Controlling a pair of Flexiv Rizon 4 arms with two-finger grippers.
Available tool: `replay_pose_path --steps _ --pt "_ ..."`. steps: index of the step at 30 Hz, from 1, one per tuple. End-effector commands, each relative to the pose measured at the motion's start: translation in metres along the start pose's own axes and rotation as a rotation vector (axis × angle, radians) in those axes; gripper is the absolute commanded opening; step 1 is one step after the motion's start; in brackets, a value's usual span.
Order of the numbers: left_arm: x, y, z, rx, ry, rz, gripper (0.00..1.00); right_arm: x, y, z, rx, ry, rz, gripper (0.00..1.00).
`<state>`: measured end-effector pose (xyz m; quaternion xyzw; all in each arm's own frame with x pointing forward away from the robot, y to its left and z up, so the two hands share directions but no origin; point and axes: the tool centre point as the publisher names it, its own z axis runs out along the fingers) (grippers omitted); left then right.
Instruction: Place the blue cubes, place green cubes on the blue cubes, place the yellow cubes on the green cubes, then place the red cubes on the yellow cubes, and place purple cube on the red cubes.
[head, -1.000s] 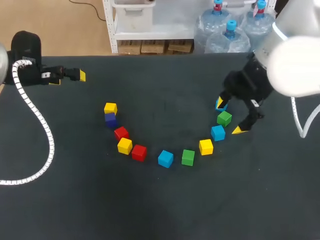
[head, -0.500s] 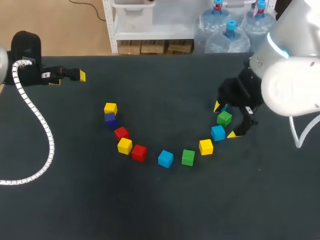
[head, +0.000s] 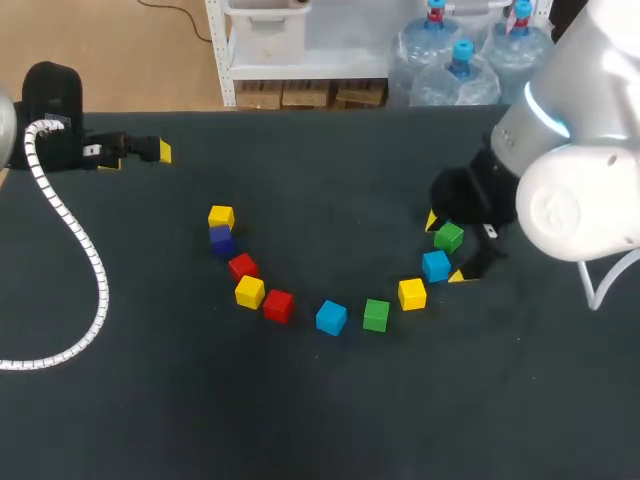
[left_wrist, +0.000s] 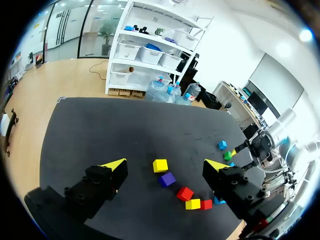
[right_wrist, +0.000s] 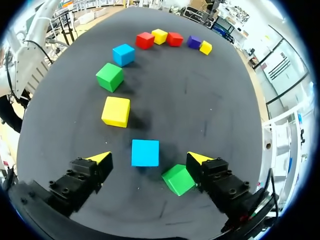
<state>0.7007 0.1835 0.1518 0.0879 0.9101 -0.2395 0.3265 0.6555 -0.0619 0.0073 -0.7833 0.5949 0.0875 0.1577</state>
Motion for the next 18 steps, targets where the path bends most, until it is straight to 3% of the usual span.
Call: replay_pose_path --steps 1,2,18 --pt "0.0008 0.0016 0.0003 0.006 -0.004 0.001 1.0 -0.0019 -0.0009 0.0035 0.0 0.002 -0.004 0.65" --pt "0.0008 0.0016 0.0003 0.006 -0.004 0.001 1.0 -0.0021 -0.0008 0.004 -0.001 0.002 -0.005 0.49" --pt "0.0008 0.0016 0.0003 0.006 -0.004 0.001 1.0 -0.004 -0.0006 0.012 -0.017 0.004 -0.008 0.48"
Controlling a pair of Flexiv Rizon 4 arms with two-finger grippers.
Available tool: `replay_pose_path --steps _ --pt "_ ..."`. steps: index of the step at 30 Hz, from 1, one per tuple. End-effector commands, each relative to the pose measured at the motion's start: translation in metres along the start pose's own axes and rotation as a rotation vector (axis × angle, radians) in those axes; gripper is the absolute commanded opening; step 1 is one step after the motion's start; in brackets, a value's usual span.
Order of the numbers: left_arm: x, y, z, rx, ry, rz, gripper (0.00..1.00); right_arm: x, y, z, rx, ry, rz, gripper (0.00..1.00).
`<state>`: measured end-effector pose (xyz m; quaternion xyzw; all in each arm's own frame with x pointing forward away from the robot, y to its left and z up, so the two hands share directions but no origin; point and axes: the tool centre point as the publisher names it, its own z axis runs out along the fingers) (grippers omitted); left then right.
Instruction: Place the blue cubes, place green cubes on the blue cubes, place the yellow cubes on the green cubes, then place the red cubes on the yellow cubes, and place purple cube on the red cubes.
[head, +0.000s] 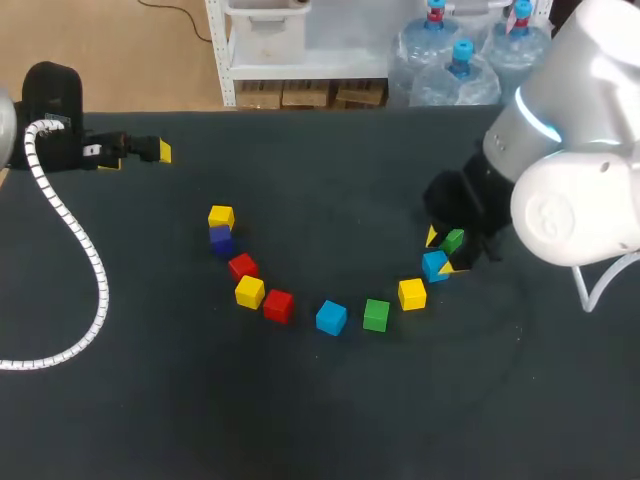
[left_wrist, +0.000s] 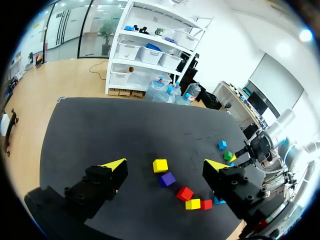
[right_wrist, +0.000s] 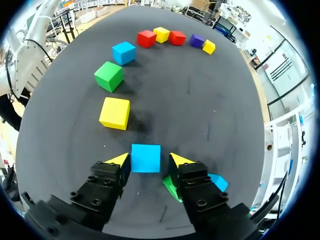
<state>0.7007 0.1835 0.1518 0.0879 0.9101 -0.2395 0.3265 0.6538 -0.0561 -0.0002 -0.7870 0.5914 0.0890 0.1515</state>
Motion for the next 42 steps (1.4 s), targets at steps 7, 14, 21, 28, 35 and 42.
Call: replay_pose_path --steps 7,14,21,28,35,42 --pt "0.001 0.002 0.0 0.006 -0.004 0.001 1.0 -0.002 -0.003 0.005 -0.013 0.003 -0.005 0.38" --pt "0.001 0.002 0.0 0.006 -0.004 0.001 1.0 -0.001 -0.004 0.006 -0.009 0.004 -0.006 0.0" --pt "0.001 0.002 0.0 0.006 -0.004 0.001 1.0 -0.011 -0.008 -0.004 0.032 0.06 0.11 0.0" --pt "0.001 0.002 0.0 0.006 -0.004 0.001 1.0 -0.037 -0.014 -0.003 0.078 0.091 0.224 0.0" --pt "0.001 0.002 0.0 0.006 -0.004 0.001 1.0 -0.059 -0.03 -0.002 0.134 0.111 0.279 0.0" --pt "0.001 0.002 0.0 0.006 -0.004 0.001 1.0 -0.081 -0.049 0.002 0.145 0.089 0.272 0.0"
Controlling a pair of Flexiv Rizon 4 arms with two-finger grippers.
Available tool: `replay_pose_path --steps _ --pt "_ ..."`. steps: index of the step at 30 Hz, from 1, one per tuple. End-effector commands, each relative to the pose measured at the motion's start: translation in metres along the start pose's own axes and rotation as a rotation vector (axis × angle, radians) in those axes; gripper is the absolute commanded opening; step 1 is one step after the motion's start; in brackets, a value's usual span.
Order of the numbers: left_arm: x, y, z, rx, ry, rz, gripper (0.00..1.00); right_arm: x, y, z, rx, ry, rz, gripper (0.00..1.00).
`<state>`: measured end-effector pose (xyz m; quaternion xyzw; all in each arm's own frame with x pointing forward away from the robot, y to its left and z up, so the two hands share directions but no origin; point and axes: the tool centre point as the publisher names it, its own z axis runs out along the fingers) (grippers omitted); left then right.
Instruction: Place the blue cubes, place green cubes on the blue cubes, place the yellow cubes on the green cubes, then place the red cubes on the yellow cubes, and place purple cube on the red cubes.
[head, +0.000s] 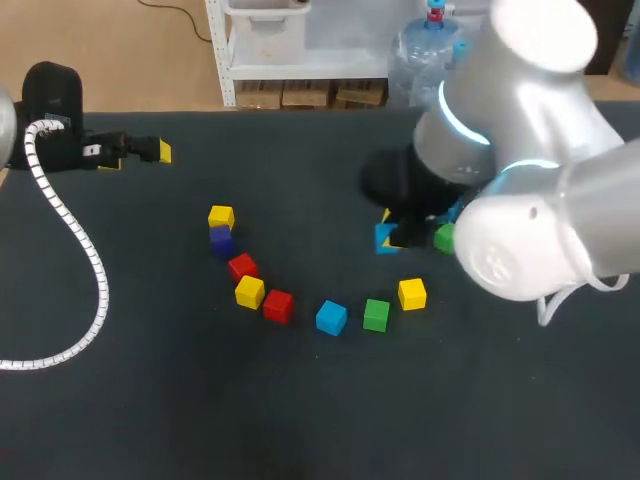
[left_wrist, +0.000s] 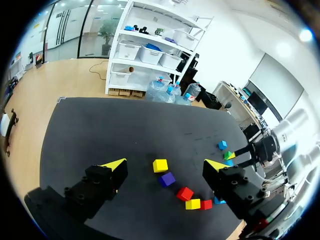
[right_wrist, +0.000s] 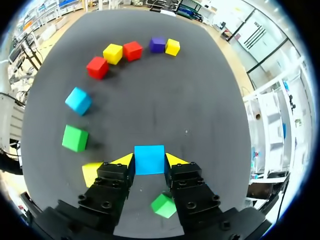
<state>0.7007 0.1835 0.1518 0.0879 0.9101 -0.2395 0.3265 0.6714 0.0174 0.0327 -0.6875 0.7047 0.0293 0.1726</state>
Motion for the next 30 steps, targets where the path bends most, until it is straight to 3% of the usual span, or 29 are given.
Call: replay_pose_path --steps 1,19,30 --pt "0.001 0.002 0.0 0.006 -0.004 0.001 1.0 -0.015 -0.006 0.008 -0.013 0.001 -0.008 0.0" --pt "0.001 0.002 0.0 0.006 -0.004 0.001 1.0 -0.052 -0.02 0.035 -0.027 -0.019 0.015 0.0" --pt "0.001 0.002 0.0 0.006 -0.004 0.001 1.0 -0.06 -0.023 0.045 -0.028 -0.037 0.016 0.0"
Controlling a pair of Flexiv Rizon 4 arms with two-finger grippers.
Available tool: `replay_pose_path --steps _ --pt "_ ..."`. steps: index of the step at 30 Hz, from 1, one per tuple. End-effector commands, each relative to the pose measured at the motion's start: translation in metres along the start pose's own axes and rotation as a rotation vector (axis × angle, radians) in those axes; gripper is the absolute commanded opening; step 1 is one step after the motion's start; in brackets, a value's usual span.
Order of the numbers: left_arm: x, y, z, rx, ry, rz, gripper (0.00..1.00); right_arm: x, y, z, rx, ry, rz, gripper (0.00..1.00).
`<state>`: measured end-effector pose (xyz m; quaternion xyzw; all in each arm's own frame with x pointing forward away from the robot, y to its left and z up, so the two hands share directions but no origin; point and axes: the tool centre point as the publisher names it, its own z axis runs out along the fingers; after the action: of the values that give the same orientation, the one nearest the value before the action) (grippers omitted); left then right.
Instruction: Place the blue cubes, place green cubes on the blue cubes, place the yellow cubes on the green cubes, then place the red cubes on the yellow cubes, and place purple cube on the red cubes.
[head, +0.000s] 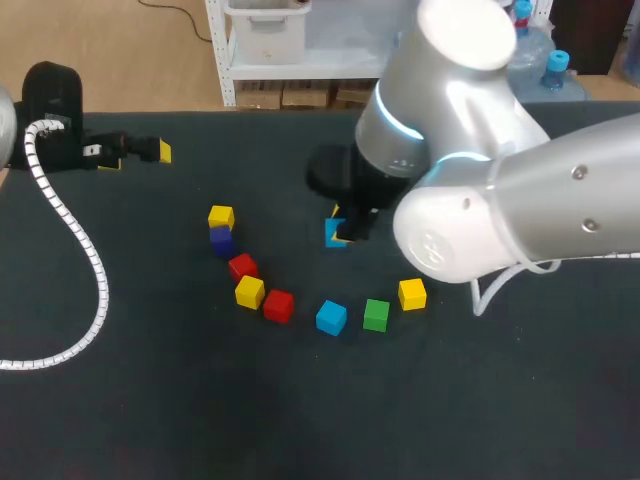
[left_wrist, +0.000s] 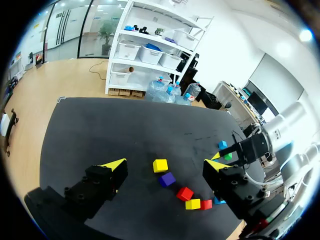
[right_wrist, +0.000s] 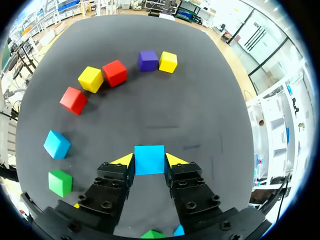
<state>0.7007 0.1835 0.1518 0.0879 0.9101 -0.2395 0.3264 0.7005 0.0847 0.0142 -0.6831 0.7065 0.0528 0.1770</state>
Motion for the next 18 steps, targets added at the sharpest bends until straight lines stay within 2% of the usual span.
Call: replay_pose_path --steps 1,18 --pt "0.0008 0.0016 0.0003 0.006 -0.004 0.001 1.0 -0.0001 -0.0025 0.0033 -0.003 0.002 0.0 0.0" --pt "0.0008 0.0016 0.0003 0.006 -0.004 0.001 1.0 0.006 -0.0031 0.0079 -0.021 0.012 -0.028 0.0"
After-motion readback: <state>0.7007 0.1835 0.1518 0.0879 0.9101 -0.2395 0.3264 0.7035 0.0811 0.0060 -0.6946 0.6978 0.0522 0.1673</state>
